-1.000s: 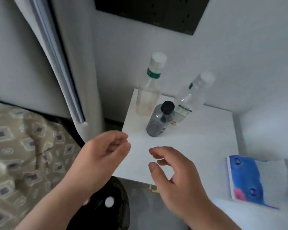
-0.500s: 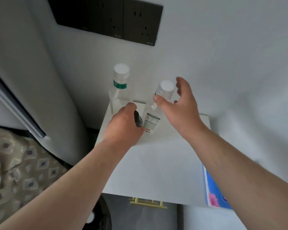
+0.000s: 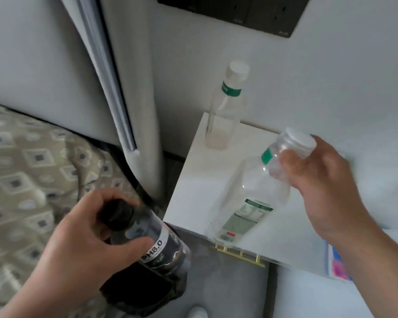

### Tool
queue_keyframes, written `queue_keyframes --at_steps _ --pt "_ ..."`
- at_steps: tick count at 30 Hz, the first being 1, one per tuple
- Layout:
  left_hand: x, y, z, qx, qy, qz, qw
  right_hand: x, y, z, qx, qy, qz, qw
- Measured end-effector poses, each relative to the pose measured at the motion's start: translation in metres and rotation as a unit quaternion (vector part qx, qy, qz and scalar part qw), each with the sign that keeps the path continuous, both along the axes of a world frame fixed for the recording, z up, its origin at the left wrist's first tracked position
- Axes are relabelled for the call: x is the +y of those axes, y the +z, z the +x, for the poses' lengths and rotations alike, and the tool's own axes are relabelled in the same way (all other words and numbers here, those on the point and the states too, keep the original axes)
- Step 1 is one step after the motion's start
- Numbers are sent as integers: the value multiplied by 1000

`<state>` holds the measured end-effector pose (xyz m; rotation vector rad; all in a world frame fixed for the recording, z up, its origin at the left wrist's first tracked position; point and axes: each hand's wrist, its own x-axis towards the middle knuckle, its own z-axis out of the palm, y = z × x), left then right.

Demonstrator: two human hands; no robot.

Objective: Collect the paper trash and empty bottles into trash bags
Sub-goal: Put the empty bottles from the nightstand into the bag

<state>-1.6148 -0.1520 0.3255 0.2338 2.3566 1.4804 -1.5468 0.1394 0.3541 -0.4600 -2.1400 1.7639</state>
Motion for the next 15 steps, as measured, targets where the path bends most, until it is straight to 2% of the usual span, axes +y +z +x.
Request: queue_keyframes --at_steps 3,7,15 --pt "-50 -20 2 -12 25 -63 998 -55 -13 10 -35 100 -36 994" --pt "-89 -53 4 -47 30 -144 988 -124 -55 15 -115 180 -44 976" --pt "-108 -152 -5 -107 -2 -214 971 -203 -166 9 -227 218 84 946"
